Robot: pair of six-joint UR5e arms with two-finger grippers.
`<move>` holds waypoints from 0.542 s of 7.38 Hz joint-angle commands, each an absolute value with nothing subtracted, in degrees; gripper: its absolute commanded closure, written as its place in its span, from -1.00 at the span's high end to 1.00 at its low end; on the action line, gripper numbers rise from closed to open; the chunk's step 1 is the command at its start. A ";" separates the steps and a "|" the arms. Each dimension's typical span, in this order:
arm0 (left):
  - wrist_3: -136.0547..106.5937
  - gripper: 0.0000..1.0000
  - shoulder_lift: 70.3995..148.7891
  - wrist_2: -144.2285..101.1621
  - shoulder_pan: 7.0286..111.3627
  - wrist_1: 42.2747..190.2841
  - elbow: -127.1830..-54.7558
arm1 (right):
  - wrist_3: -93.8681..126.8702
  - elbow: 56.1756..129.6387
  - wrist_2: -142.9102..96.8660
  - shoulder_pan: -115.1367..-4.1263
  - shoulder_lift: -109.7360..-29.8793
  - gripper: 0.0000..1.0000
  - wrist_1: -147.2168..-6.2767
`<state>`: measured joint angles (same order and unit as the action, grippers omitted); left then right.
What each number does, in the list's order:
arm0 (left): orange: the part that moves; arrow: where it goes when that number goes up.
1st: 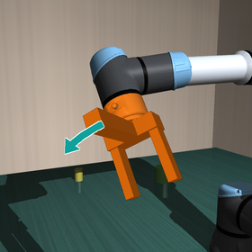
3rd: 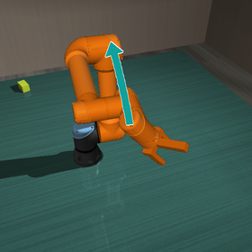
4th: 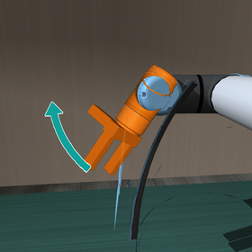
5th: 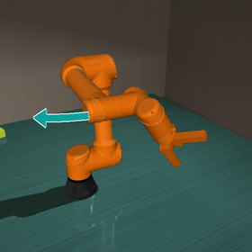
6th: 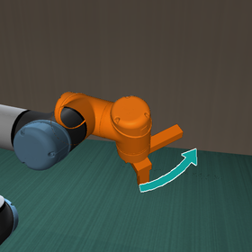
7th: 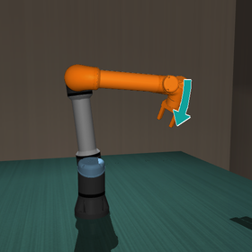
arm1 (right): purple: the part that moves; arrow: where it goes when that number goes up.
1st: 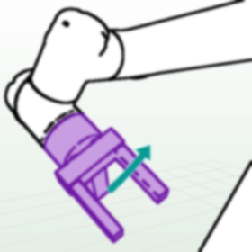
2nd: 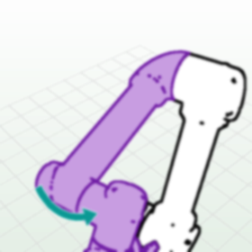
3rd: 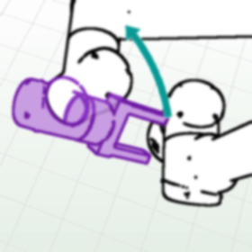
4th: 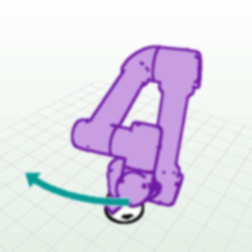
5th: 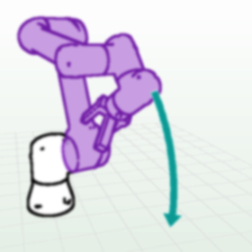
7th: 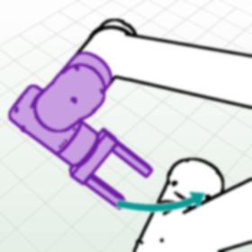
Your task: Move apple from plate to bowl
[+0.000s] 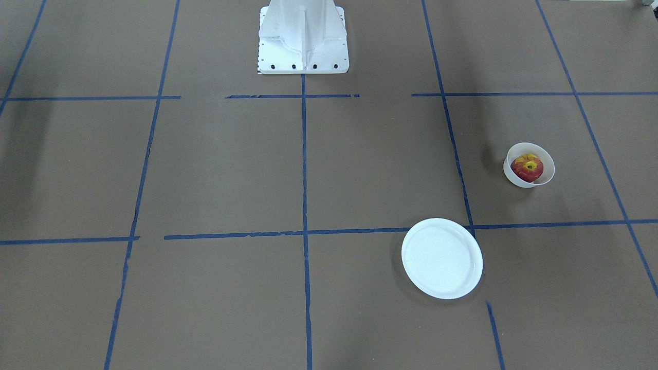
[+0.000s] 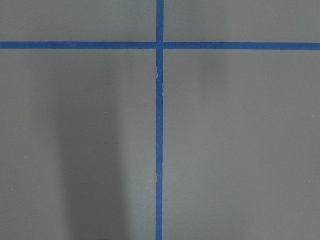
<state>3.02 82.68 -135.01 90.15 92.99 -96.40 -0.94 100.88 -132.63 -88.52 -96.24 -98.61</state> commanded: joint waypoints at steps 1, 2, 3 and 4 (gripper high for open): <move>3.52 1.00 82.44 -135.00 90.35 92.90 -96.50 | -0.97 100.90 -132.63 -88.59 -96.24 1.00 -98.61; 3.43 1.00 82.44 -135.00 90.35 92.64 -96.50 | -0.88 100.90 -132.63 -88.51 -96.24 1.00 -98.61; 3.43 1.00 82.53 -135.00 90.26 92.38 -96.42 | -0.97 100.90 -132.63 -88.51 -96.24 1.00 -98.61; 3.43 1.00 82.53 -135.00 90.26 92.37 -96.33 | -0.88 100.90 -132.63 -88.51 -96.24 1.00 -98.61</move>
<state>3.44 82.50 -135.00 90.31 92.50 -96.42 -0.93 100.89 -132.63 -88.52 -96.24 -98.61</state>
